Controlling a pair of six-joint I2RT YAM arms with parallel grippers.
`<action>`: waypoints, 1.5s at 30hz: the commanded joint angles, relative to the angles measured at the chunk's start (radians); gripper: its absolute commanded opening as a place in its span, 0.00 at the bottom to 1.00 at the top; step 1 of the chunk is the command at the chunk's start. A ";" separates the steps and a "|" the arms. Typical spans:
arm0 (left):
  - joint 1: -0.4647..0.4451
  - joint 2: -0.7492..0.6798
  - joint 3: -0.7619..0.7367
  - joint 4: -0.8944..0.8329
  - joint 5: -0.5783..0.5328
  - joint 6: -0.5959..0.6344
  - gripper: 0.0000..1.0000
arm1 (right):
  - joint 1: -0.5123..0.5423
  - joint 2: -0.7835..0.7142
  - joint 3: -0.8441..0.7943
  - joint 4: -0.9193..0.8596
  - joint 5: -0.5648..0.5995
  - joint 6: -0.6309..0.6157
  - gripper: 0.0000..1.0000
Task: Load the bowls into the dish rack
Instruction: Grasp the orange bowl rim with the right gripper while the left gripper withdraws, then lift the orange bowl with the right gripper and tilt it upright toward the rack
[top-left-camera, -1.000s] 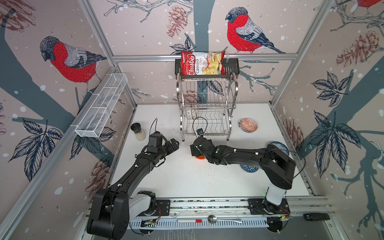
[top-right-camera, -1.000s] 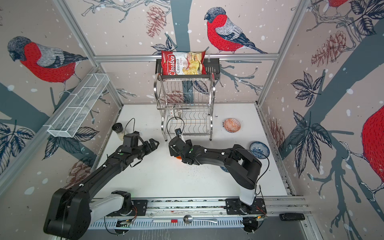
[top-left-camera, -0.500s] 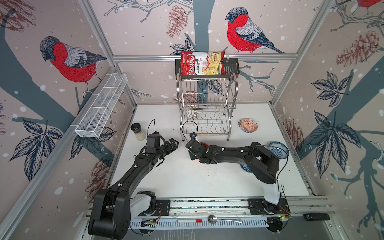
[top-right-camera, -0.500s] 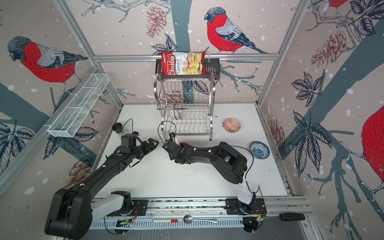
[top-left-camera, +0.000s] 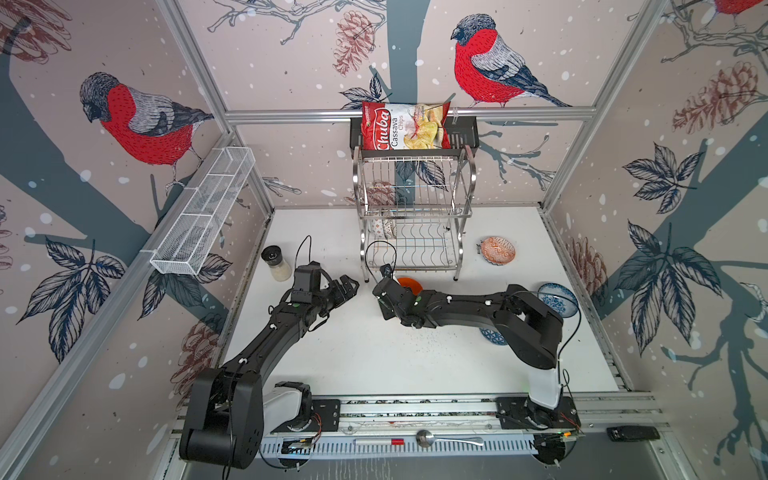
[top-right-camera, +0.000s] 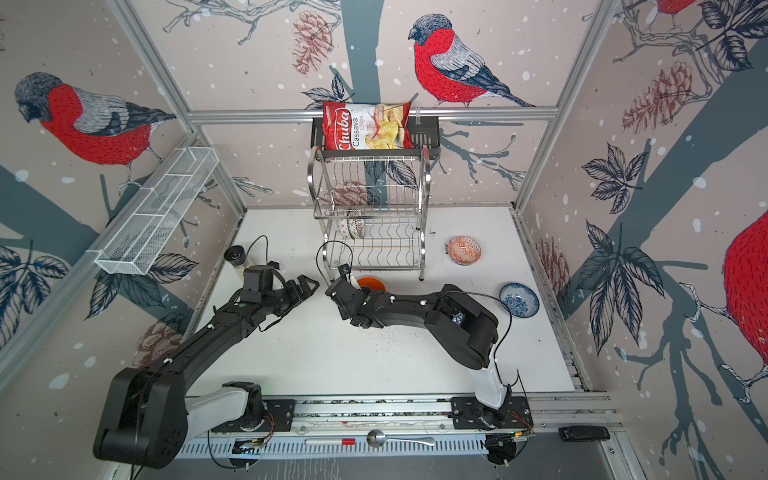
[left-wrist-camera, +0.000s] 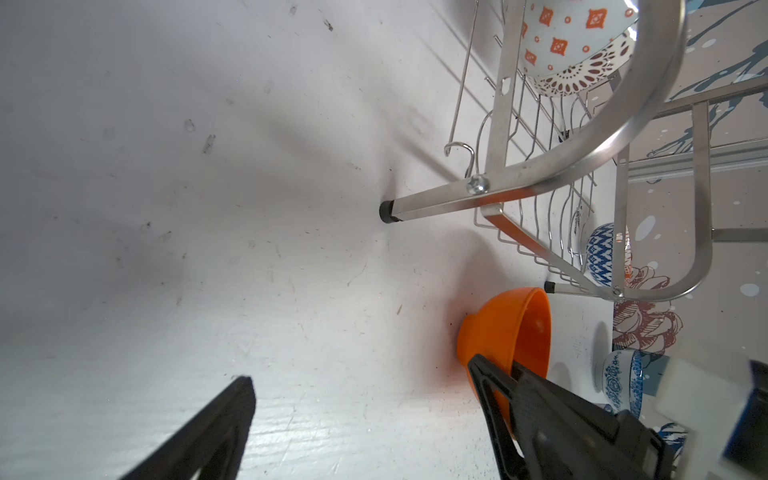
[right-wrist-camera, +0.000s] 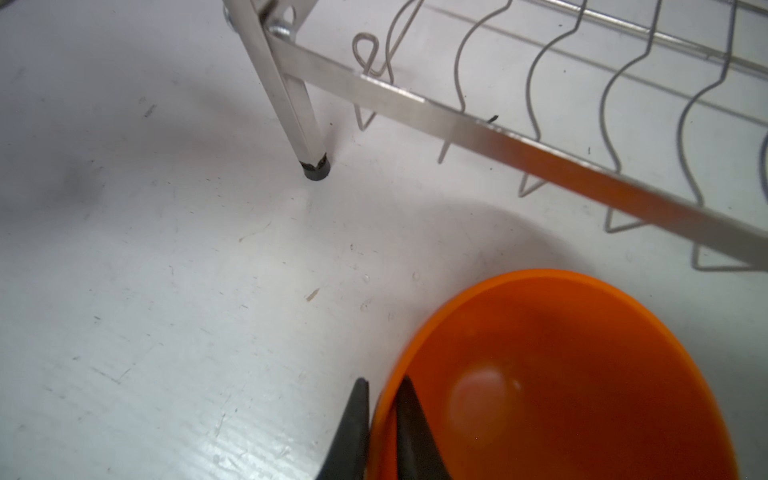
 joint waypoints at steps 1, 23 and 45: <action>0.001 0.005 0.009 0.015 0.016 0.002 0.97 | -0.003 -0.038 -0.023 0.047 -0.061 -0.015 0.12; 0.000 -0.010 0.096 0.017 0.097 0.033 0.97 | -0.177 -0.365 -0.235 0.293 -0.447 -0.087 0.05; -0.121 0.123 0.295 0.074 0.158 0.237 0.98 | -0.396 -0.416 -0.446 0.811 -0.595 0.021 0.02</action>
